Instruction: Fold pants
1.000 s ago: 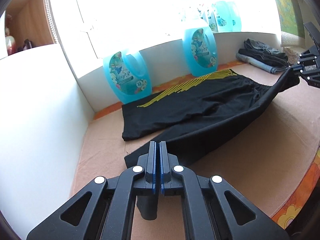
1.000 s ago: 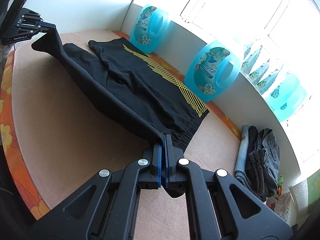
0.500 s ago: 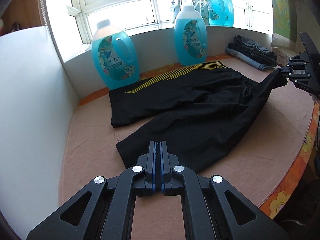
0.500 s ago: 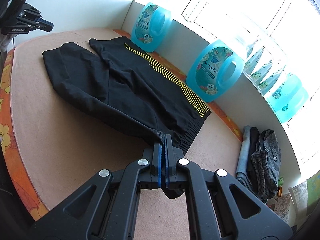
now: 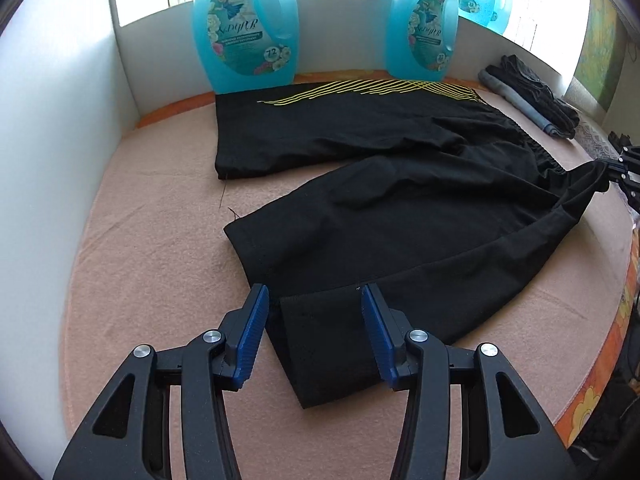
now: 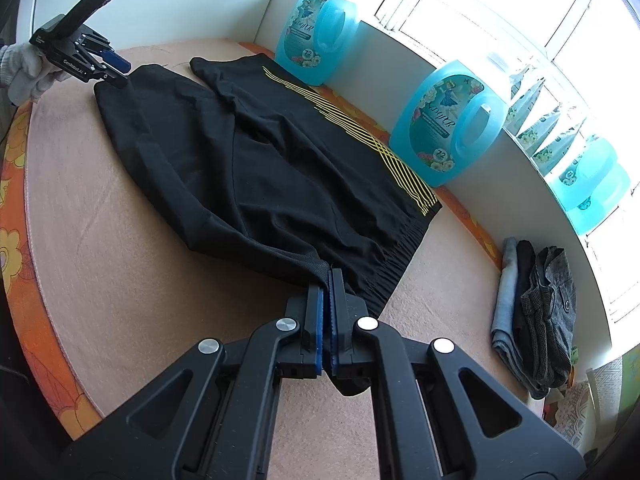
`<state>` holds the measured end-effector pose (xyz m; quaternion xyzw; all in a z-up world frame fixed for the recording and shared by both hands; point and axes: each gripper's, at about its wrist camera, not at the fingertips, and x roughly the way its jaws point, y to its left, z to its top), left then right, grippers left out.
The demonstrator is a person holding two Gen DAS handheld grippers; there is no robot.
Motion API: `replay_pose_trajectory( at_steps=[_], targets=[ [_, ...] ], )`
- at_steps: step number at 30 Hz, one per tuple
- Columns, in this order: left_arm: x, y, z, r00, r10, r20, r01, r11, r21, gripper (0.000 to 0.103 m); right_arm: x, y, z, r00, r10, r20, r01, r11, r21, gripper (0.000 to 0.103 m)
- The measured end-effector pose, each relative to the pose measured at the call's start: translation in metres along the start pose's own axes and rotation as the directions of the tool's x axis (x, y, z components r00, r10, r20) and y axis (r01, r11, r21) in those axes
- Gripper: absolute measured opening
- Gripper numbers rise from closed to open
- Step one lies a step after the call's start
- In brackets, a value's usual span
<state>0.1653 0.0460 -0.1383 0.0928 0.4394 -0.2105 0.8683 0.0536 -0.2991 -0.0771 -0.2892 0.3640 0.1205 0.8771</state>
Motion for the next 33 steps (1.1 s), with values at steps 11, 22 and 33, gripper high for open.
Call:
replay_pose_trajectory(
  at_steps=[11, 22, 33],
  targets=[
    [0.014, 0.001, -0.005, 1.000, 0.002, -0.027, -0.002, 1.000, 0.008, 0.041, 0.010, -0.004, -0.003, 1.000, 0.016, -0.013, -0.015, 1.000, 0.016, 0.002],
    [0.000, -0.023, -0.010, 0.997, 0.057, 0.053, -0.062, 0.993, 0.102, 0.004, 0.007, -0.003, -0.006, 1.000, 0.012, -0.020, -0.012, 1.000, 0.026, 0.002],
    [-0.071, -0.005, 0.014, 0.955, 0.081, 0.284, -0.073, 0.997, -0.040, 0.003, -0.013, -0.008, 0.006, 0.999, -0.047, 0.023, 0.047, 0.998, 0.035, 0.002]
  ],
)
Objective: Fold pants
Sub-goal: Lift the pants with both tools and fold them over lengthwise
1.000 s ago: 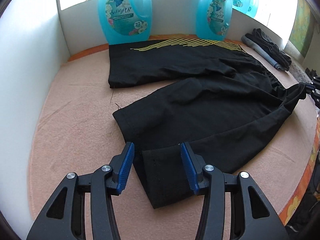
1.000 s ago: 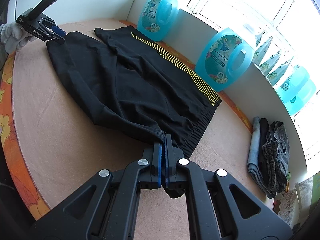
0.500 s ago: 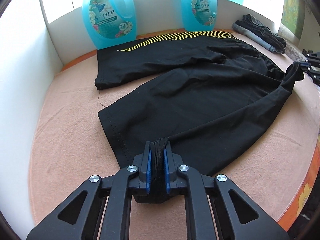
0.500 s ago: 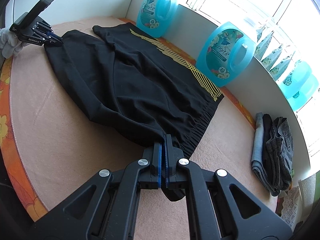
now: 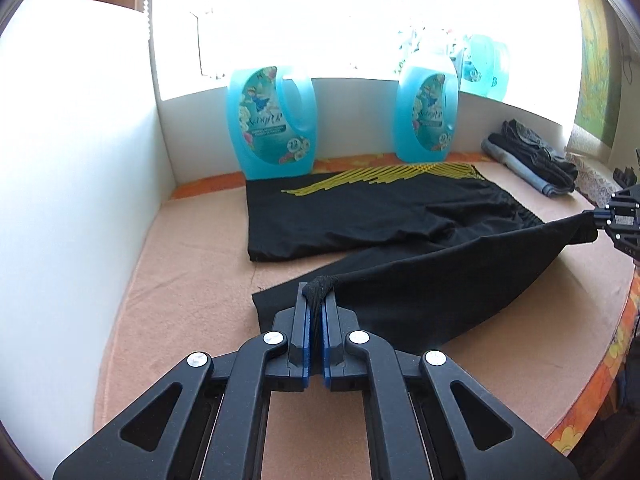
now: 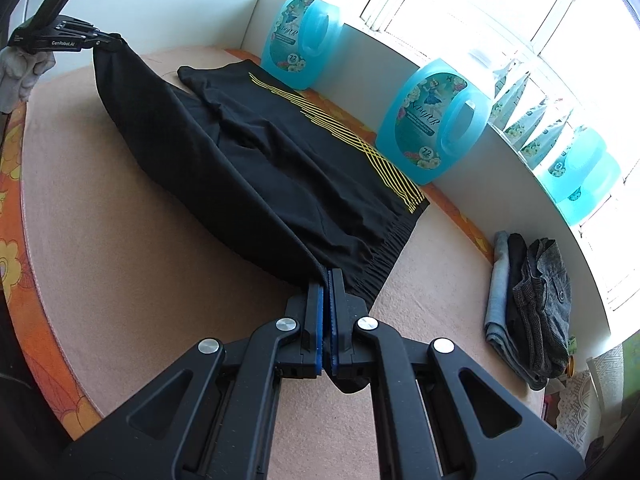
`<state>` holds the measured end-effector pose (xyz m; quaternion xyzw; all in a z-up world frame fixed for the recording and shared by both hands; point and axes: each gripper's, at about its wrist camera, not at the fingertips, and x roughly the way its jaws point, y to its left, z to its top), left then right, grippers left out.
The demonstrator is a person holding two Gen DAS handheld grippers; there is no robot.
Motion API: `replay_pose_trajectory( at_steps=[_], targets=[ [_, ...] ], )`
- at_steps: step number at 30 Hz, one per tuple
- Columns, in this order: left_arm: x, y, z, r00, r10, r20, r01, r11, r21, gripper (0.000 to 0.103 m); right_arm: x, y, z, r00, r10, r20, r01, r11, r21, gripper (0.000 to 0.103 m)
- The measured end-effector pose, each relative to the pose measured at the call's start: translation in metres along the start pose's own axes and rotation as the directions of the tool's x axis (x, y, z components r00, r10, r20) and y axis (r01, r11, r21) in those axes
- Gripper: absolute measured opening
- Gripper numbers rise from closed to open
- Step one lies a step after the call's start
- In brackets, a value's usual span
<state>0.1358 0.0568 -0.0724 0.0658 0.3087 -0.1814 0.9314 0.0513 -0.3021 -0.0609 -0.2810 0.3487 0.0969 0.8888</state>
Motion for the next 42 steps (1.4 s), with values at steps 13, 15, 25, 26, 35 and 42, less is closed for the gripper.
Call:
replay_pose_trajectory(
  at_steps=[13, 15, 25, 26, 35, 42],
  targets=[
    [-0.007, 0.005, 0.071, 0.984, 0.051, 0.171, -0.051, 0.999, -0.006, 0.003, -0.013, -0.030, 0.059, 0.989, -0.118, 0.084, 0.122, 0.992, -0.042, 0.002],
    [-0.001, 0.010, 0.082, 0.981, 0.058, 0.185, -0.054, 0.998, -0.024, 0.003, -0.010, -0.037, 0.070, 0.987, -0.133, 0.092, 0.138, 0.989, -0.052, 0.002],
    [0.044, 0.019, 0.125, 0.978, 0.088, 0.190, -0.086, 0.996, -0.016, 0.003, 0.032, -0.083, 0.122, 0.969, -0.220, 0.111, 0.227, 0.972, -0.065, 0.002],
    [0.050, 0.019, 0.128, 0.978, 0.089, 0.190, -0.088, 0.996, -0.012, 0.003, 0.038, -0.089, 0.127, 0.969, -0.221, 0.110, 0.228, 0.972, -0.060, 0.002],
    [0.088, 0.016, 0.113, 0.988, 0.095, 0.125, -0.101, 0.994, 0.050, 0.003, 0.107, -0.135, 0.072, 0.983, 0.178, -0.031, -0.165, 0.954, 0.251, 0.017],
    [0.102, 0.020, 0.101, 0.994, 0.084, 0.073, -0.088, 0.995, 0.051, 0.003, 0.162, -0.145, 0.024, 0.897, 0.441, -0.030, -0.373, 0.792, 0.484, 0.043]
  ],
)
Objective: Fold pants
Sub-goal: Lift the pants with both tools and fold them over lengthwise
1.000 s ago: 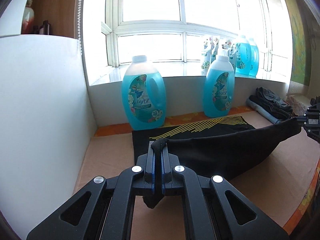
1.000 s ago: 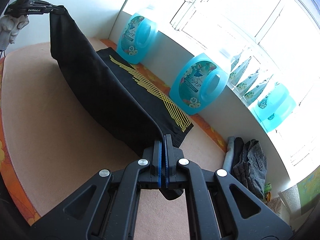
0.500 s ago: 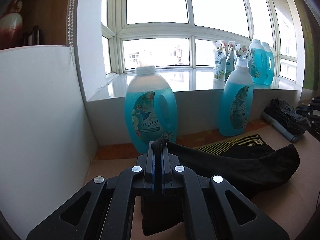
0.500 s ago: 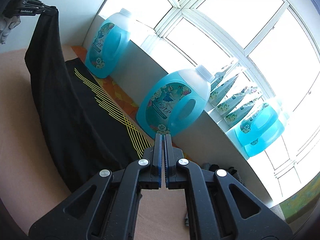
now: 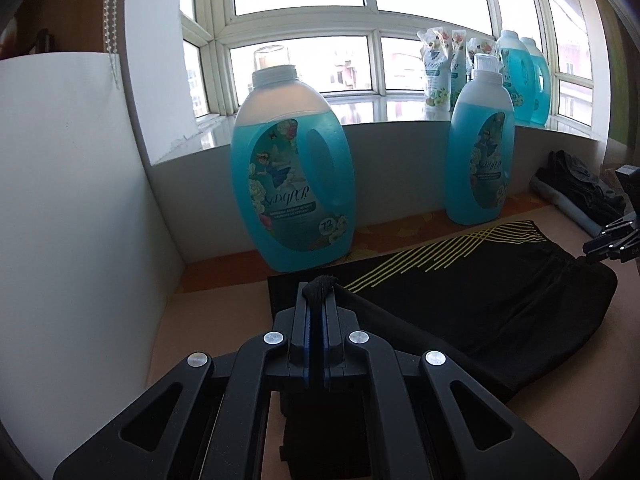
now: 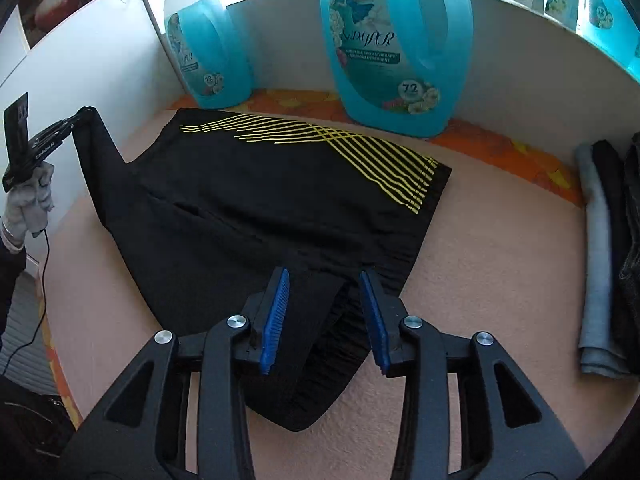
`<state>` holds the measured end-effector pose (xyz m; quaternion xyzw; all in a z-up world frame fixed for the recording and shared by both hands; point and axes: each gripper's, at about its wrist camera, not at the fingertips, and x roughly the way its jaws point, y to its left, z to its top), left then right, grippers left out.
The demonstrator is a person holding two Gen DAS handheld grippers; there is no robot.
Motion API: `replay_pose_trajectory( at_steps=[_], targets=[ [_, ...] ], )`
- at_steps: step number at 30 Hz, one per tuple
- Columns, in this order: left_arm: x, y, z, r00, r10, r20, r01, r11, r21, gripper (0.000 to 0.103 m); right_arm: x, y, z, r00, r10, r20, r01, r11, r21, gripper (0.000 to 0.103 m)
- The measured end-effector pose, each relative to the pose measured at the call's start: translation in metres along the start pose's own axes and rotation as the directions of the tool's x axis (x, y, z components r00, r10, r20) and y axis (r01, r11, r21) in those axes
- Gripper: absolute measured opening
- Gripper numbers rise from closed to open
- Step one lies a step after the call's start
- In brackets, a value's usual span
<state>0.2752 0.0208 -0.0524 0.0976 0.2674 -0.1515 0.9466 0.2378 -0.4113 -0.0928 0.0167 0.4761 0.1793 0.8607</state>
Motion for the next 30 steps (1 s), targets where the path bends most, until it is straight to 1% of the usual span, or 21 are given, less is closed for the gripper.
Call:
replay_pose_trajectory(
  at_steps=[1, 2, 4, 6, 7, 8, 9, 10, 12, 15, 19, 23, 27, 29, 30],
  targets=[
    [0.001, 0.000, -0.001, 1.000, 0.001, -0.004, -0.001, 1.000, -0.001, 0.003, 0.004, -0.001, -0.001, 1.000, 0.004, -0.005, -0.004, 1.000, 0.002, 0.052],
    [0.001, 0.001, -0.002, 1.000, 0.000, -0.007, -0.001, 1.000, -0.006, 0.003, 0.009, 0.002, -0.004, 1.000, -0.003, -0.008, 0.003, 1.000, -0.002, 0.055],
    [0.001, 0.002, -0.004, 1.000, 0.000, -0.010, 0.000, 1.000, -0.010, 0.003, 0.018, 0.003, -0.006, 1.000, -0.006, -0.022, 0.006, 1.000, -0.014, 0.055],
    [0.001, 0.002, -0.006, 1.000, 0.002, -0.015, -0.002, 1.000, -0.011, 0.003, 0.025, 0.003, -0.007, 0.999, 0.014, -0.033, -0.015, 1.000, -0.014, 0.055],
    [0.001, 0.002, -0.007, 1.000, 0.002, -0.018, -0.002, 1.000, -0.011, 0.003, 0.027, 0.004, -0.009, 0.999, 0.013, -0.033, -0.013, 1.000, -0.016, 0.052],
    [0.001, 0.002, -0.008, 1.000, 0.002, -0.022, -0.003, 1.000, -0.011, 0.003, 0.028, 0.007, -0.009, 0.999, 0.008, -0.032, -0.009, 1.000, -0.021, 0.042],
    [0.001, 0.002, -0.010, 1.000, 0.003, -0.025, -0.004, 1.000, -0.009, 0.003, 0.028, 0.010, -0.010, 1.000, 0.002, -0.029, -0.003, 1.000, -0.025, 0.037],
    [0.001, 0.001, -0.011, 1.000, 0.004, -0.027, -0.004, 1.000, -0.008, 0.003, 0.027, 0.011, -0.011, 1.000, 0.000, -0.020, -0.001, 1.000, -0.025, 0.028],
    [-0.002, 0.001, -0.012, 1.000, 0.005, -0.027, -0.005, 1.000, -0.007, 0.003, 0.021, 0.014, -0.014, 1.000, 0.002, 0.012, -0.002, 1.000, -0.016, 0.021],
    [-0.008, 0.000, -0.014, 1.000, 0.007, -0.015, -0.007, 1.000, -0.009, 0.003, 0.001, 0.020, -0.016, 0.996, 0.007, 0.090, -0.007, 1.000, -0.006, 0.016],
    [-0.020, 0.000, -0.012, 1.000, 0.013, 0.012, -0.012, 1.000, -0.016, 0.003, -0.036, 0.031, -0.014, 0.977, 0.004, 0.215, -0.002, 1.000, -0.011, 0.012],
    [-0.027, 0.002, 0.001, 0.999, 0.029, 0.037, -0.028, 1.000, -0.008, 0.003, -0.068, 0.038, 0.000, 0.945, -0.056, 0.322, 0.069, 0.997, -0.029, 0.011],
    [-0.021, 0.007, 0.020, 0.998, 0.041, 0.057, -0.040, 0.999, -0.015, 0.003, -0.081, 0.035, 0.026, 0.922, -0.106, 0.373, 0.134, 0.990, -0.048, 0.011],
    [-0.012, 0.008, 0.029, 0.996, 0.063, 0.057, -0.063, 0.998, -0.006, 0.003, -0.081, 0.031, 0.040, 0.911, -0.142, 0.388, 0.176, 0.983, -0.054, 0.010],
    [-0.006, 0.009, 0.034, 0.996, 0.073, 0.057, -0.073, 0.997, -0.003, 0.003, -0.080, 0.027, 0.046, 0.909, -0.150, 0.390, 0.184, 0.982, -0.051, 0.010]
  ],
)
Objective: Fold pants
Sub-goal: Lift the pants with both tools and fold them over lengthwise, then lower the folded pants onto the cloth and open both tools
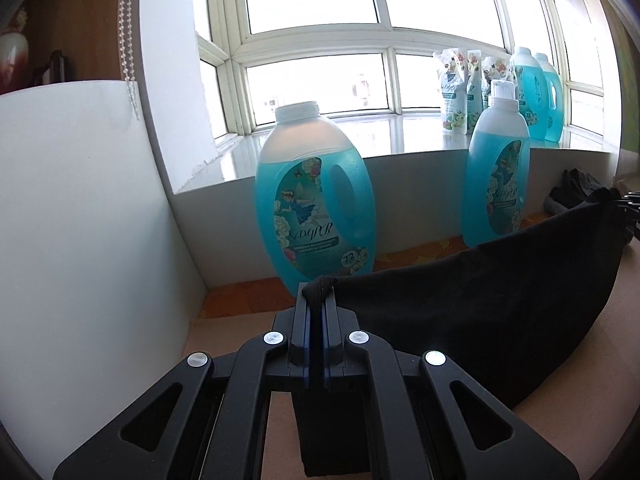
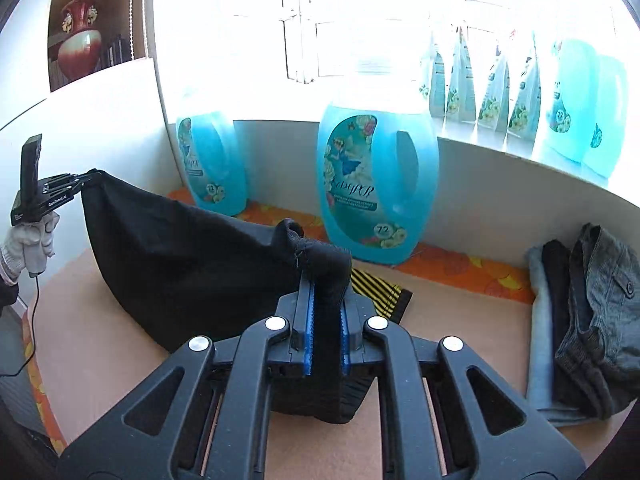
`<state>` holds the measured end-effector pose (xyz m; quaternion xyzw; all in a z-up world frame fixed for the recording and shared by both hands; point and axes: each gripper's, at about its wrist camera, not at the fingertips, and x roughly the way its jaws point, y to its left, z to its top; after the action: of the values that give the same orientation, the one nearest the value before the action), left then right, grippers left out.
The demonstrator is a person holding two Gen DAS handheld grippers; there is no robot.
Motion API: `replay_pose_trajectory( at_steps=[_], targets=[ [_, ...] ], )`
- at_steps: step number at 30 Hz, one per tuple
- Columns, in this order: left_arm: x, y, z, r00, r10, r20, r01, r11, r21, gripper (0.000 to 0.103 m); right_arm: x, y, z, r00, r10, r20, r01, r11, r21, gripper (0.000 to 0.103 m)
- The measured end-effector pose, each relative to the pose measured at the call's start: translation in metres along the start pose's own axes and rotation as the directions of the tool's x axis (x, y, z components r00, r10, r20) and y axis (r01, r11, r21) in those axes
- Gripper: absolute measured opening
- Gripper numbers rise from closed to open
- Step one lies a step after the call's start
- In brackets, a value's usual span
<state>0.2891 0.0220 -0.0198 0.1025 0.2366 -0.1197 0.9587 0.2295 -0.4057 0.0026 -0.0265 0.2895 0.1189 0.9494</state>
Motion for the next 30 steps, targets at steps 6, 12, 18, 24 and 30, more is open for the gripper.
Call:
replay_pose_trajectory(
  at_steps=[6, 12, 18, 24, 30],
  targets=[
    [0.045, 0.005, 0.012, 0.999, 0.034, -0.029, -0.034, 0.999, -0.024, 0.003, 0.045, -0.024, 0.010, 0.998, -0.037, -0.044, 0.037, 0.999, 0.005, 0.010],
    [0.092, -0.001, 0.008, 0.994, 0.074, -0.078, -0.073, 0.997, 0.005, 0.003, 0.097, -0.037, 0.003, 0.993, -0.048, -0.105, 0.049, 0.999, 0.004, 0.010],
    [0.130, -0.013, -0.008, 0.986, 0.083, -0.145, -0.079, 0.996, 0.039, 0.003, 0.141, -0.041, -0.013, 0.978, -0.069, -0.196, 0.066, 0.998, -0.020, 0.010],
    [0.155, -0.019, -0.021, 0.975, 0.103, -0.195, -0.092, 0.993, 0.068, 0.003, 0.167, -0.051, -0.025, 0.961, -0.096, -0.258, 0.097, 0.995, -0.009, 0.010],
    [0.172, -0.011, -0.030, 0.963, 0.116, -0.243, -0.109, 0.993, 0.045, 0.003, 0.182, -0.056, -0.028, 0.953, -0.082, -0.292, 0.085, 0.996, -0.001, 0.010]
  ],
)
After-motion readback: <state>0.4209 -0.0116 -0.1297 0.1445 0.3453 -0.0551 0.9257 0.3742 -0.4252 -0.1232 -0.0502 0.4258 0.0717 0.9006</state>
